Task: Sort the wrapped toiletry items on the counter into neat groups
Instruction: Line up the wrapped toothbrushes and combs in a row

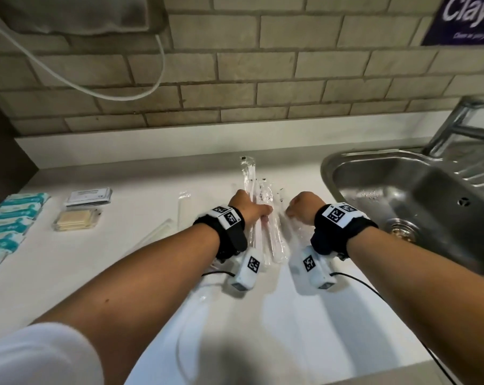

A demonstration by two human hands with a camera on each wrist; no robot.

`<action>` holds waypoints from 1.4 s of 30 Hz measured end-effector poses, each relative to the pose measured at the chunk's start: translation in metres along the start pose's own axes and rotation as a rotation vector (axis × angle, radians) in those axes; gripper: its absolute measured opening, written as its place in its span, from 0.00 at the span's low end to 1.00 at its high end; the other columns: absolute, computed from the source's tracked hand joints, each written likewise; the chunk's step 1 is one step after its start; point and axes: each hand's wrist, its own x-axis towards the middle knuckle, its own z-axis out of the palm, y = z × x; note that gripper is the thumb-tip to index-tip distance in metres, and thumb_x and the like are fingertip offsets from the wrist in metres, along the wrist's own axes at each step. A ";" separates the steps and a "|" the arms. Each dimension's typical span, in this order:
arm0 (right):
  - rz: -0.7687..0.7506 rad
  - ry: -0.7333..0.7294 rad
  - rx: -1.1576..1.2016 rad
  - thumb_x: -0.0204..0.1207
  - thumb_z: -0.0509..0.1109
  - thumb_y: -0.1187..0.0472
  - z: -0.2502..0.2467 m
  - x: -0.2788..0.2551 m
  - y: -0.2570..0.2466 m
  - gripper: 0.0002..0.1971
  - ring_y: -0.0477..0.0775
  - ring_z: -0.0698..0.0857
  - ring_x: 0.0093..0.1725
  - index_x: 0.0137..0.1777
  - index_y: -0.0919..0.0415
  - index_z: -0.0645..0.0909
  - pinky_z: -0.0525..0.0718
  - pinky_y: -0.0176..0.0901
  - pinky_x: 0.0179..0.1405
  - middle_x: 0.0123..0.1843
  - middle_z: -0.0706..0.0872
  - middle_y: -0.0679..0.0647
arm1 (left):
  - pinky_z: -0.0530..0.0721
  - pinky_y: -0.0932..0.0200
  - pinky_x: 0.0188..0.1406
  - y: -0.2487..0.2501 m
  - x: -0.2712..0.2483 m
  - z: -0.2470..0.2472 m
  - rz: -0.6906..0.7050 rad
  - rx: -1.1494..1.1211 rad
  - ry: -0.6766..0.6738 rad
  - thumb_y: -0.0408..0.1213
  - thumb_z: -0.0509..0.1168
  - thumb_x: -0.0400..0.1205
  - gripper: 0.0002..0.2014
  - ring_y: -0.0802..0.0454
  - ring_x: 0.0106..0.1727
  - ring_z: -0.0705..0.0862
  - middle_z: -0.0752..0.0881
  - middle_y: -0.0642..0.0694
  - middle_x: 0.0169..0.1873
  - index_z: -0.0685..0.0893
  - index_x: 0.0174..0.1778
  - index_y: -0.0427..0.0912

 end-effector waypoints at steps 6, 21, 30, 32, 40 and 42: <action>0.034 -0.038 -0.105 0.76 0.71 0.59 -0.007 -0.004 0.014 0.09 0.62 0.86 0.42 0.40 0.64 0.82 0.87 0.49 0.54 0.35 0.88 0.60 | 0.76 0.57 0.49 0.007 0.004 0.033 -0.067 0.077 -0.028 0.51 0.73 0.76 0.32 0.42 0.58 0.82 0.82 0.41 0.60 0.72 0.69 0.37; -0.307 -0.109 -0.340 0.76 0.71 0.46 0.011 -0.018 0.006 0.40 0.66 0.72 0.76 0.84 0.52 0.57 0.73 0.57 0.74 0.81 0.65 0.61 | 0.76 0.73 0.22 0.002 -0.014 0.029 -0.088 0.012 -0.018 0.27 0.59 0.83 0.10 0.51 0.29 0.76 0.81 0.40 0.36 0.84 0.40 0.37; -0.280 -0.129 -0.513 0.77 0.68 0.47 0.013 -0.026 0.001 0.36 0.66 0.61 0.81 0.83 0.48 0.60 0.68 0.58 0.75 0.83 0.59 0.59 | 0.75 0.71 0.19 -0.013 -0.043 0.011 0.021 -0.021 -0.067 0.27 0.68 0.79 0.04 0.51 0.27 0.77 0.80 0.40 0.29 0.86 0.47 0.32; -0.283 -0.102 -0.527 0.78 0.67 0.47 0.014 -0.028 -0.005 0.35 0.66 0.58 0.82 0.83 0.48 0.59 0.67 0.59 0.76 0.84 0.57 0.59 | 0.78 0.75 0.21 -0.011 -0.044 -0.003 0.040 -0.019 -0.059 0.29 0.70 0.79 0.10 0.55 0.33 0.80 0.83 0.44 0.36 0.85 0.55 0.35; -0.492 -0.108 -0.430 0.81 0.65 0.49 0.036 -0.030 -0.059 0.22 0.60 0.75 0.72 0.74 0.53 0.74 0.74 0.51 0.68 0.74 0.75 0.57 | 0.78 0.61 0.50 -0.044 -0.033 -0.100 0.090 0.497 0.172 0.42 0.70 0.79 0.12 0.49 0.53 0.84 0.85 0.48 0.48 0.86 0.57 0.43; -0.466 -0.152 -0.443 0.82 0.63 0.52 0.047 -0.030 -0.079 0.20 0.59 0.79 0.69 0.72 0.56 0.76 0.76 0.48 0.65 0.71 0.79 0.58 | 0.80 0.57 0.55 -0.057 -0.031 -0.119 0.023 0.575 0.211 0.45 0.70 0.79 0.13 0.46 0.55 0.84 0.85 0.46 0.52 0.85 0.56 0.44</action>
